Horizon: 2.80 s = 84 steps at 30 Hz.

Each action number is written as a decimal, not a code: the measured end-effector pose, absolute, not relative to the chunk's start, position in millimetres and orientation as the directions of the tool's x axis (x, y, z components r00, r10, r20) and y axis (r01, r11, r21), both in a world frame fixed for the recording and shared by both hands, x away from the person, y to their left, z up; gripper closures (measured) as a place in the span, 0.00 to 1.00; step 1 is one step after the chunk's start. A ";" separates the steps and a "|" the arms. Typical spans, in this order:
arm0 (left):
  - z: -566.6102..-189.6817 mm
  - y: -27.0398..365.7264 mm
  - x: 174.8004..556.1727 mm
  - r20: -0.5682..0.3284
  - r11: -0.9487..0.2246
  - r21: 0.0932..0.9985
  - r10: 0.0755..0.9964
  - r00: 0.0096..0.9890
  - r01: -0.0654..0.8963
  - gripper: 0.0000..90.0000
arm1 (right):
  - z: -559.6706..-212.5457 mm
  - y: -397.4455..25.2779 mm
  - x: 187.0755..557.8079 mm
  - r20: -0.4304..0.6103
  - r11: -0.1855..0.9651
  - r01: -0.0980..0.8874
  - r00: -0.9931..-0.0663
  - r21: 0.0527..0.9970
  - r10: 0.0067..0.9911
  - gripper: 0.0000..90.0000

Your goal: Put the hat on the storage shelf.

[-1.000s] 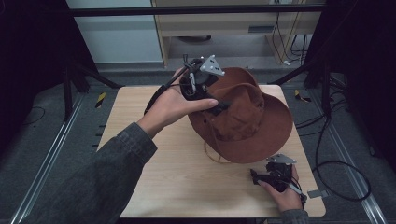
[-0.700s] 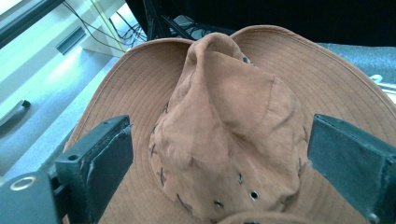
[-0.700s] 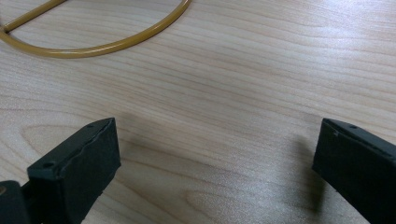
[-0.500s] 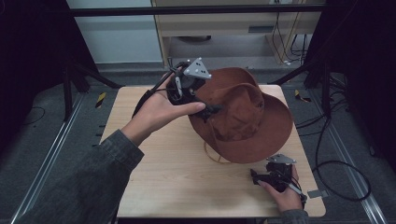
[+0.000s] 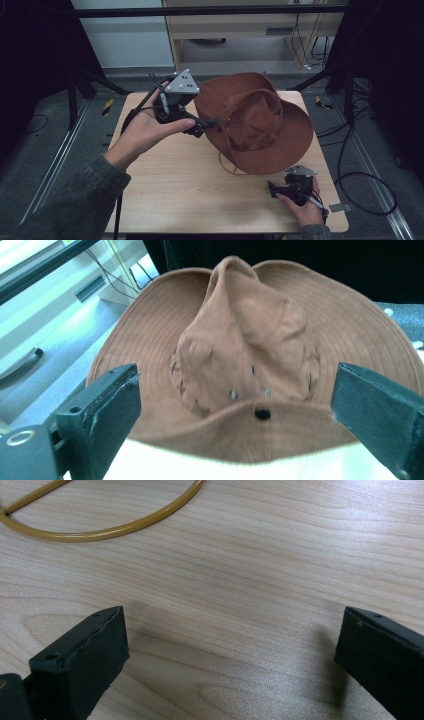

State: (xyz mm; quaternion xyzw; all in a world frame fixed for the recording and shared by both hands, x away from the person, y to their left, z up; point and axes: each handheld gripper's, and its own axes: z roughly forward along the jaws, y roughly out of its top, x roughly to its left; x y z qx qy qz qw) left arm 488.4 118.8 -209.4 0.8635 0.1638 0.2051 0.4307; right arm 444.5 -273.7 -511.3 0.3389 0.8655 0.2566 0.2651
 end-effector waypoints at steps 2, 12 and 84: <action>-212.5 127.6 487.4 0.207 -0.570 0.813 0.468 0.859 0.114 0.05 | -511.3 -273.6 444.5 -0.286 0.639 0.451 -0.629 0.624 0.723 0.01; -241.6 173.5 483.1 0.157 -0.529 0.828 0.536 0.829 0.185 0.05 | -511.3 -273.6 444.4 -0.288 0.640 0.452 -0.627 0.621 0.723 0.01; -504.7 289.0 498.8 0.019 -0.489 0.684 0.754 0.657 0.541 0.02 | -511.3 -273.3 444.2 -0.290 0.640 0.454 -0.626 0.619 0.724 0.01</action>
